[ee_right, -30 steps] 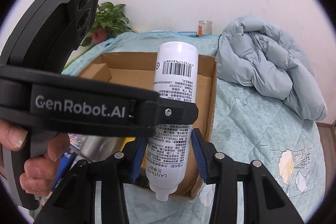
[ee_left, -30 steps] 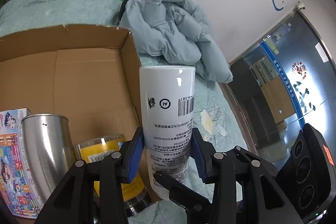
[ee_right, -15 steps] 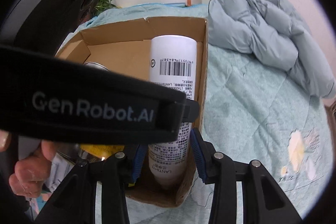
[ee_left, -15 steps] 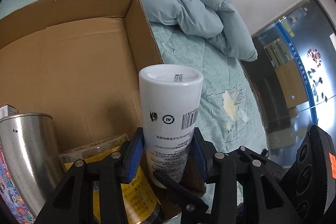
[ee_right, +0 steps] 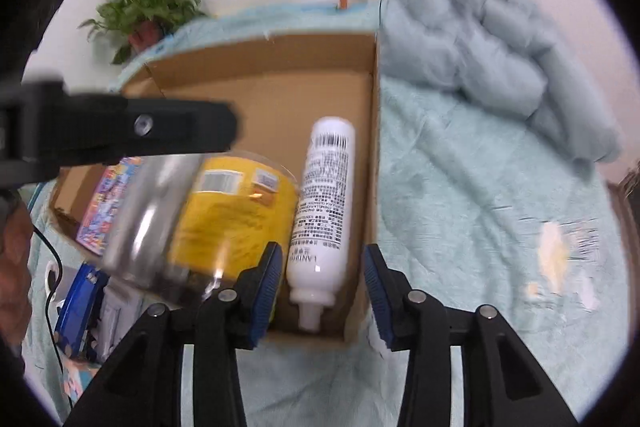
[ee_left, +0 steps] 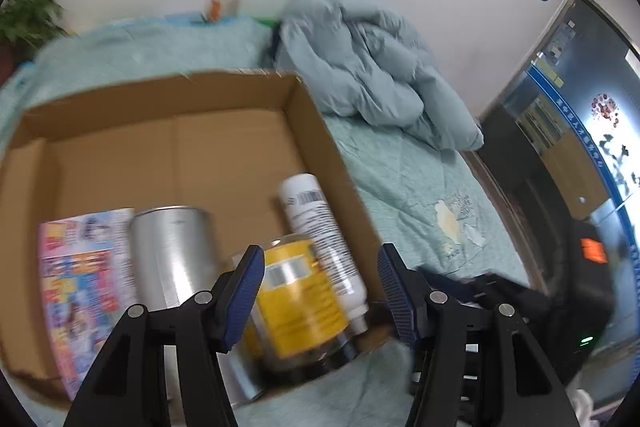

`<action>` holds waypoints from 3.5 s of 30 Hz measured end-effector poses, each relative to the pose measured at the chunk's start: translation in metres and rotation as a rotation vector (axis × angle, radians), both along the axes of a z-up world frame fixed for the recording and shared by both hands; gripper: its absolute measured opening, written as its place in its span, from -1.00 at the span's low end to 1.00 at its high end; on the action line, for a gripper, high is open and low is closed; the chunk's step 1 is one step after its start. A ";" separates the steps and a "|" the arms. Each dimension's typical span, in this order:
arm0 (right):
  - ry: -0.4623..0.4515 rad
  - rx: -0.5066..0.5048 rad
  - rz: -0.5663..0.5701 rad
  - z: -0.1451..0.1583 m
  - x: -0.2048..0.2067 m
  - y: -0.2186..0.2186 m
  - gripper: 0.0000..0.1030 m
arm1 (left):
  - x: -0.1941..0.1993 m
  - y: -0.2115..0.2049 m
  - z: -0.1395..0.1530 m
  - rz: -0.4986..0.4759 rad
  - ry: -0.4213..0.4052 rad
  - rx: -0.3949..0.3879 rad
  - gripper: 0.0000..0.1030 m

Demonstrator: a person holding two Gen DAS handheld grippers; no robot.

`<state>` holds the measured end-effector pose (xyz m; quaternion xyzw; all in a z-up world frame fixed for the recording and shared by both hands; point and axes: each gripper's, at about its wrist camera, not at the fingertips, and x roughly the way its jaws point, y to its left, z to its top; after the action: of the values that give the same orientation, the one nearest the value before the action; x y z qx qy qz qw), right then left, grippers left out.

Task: Organize rigid objects
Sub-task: 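Lower the white bottle upright beside the jar and open the left tool, then withdraw the left tool and reach toward the pastel Rubik's cube, then close the left tool around the pastel Rubik's cube, then lift the Rubik's cube off the quilt with the left tool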

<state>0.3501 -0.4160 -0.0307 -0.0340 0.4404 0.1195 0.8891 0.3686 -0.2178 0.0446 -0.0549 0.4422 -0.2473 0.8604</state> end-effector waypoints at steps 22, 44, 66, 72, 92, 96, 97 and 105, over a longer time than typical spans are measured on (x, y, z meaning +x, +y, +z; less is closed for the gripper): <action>-0.185 0.111 -0.003 -0.004 -0.186 0.047 0.99 | -0.250 0.167 -0.013 0.315 -0.280 0.077 0.99; -0.054 0.250 0.374 -0.056 -0.233 0.129 0.97 | -0.280 0.198 -0.100 0.176 -0.002 -0.179 0.23; 0.050 0.309 0.337 -0.089 -0.222 0.136 -0.15 | -0.275 0.176 -0.114 0.029 0.107 -0.287 -0.19; 0.061 0.316 0.374 -0.084 -0.241 0.134 -0.16 | -0.288 0.142 -0.119 -0.119 0.148 -0.283 -0.31; 0.103 0.356 0.276 -0.102 -0.215 0.117 -0.72 | -0.208 0.136 -0.129 -0.117 0.085 -0.196 -0.23; 0.089 0.357 0.291 -0.100 -0.219 0.112 -0.72 | -0.211 0.135 -0.129 -0.095 0.128 -0.224 -0.24; 0.083 0.350 0.298 -0.099 -0.222 0.111 -0.72 | -0.210 0.136 -0.130 -0.088 0.144 -0.241 -0.24; 0.004 0.280 0.375 -0.090 -0.239 0.121 -0.70 | -0.220 0.142 -0.132 -0.017 0.206 -0.281 -0.24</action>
<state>0.1110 -0.2950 -0.1205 0.0089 0.4072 0.3427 0.8466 0.1485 -0.0756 -0.0875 -0.1959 0.4894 -0.3071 0.7924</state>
